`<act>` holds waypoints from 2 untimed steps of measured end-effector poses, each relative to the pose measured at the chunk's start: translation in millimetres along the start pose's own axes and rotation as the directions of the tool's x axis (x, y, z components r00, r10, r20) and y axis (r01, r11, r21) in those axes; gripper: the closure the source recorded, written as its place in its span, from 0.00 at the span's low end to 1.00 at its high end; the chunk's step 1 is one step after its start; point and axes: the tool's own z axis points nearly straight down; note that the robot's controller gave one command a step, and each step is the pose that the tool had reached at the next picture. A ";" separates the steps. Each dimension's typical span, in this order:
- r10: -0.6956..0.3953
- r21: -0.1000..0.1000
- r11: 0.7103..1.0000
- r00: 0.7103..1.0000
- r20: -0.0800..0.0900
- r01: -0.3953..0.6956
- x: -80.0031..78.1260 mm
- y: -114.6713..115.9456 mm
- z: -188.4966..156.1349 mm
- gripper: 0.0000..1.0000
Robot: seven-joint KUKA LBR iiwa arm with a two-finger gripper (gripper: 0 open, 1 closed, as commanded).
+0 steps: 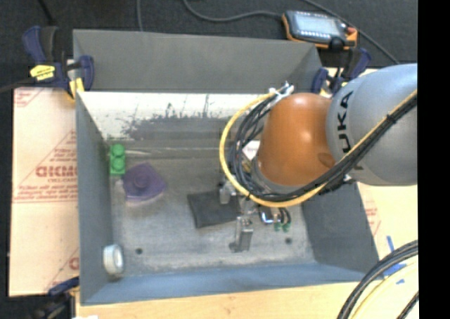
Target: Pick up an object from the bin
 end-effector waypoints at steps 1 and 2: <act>-0.049 0.003 0.999 0.999 0.010 0.049 -50.7 -19.6 61.8 0.00; -0.397 0.002 0.918 0.918 0.002 0.397 -65.5 -21.5 87.7 0.00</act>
Offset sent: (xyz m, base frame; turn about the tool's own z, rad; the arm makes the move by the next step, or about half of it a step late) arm 0.0708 -0.0216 -0.0904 -0.5899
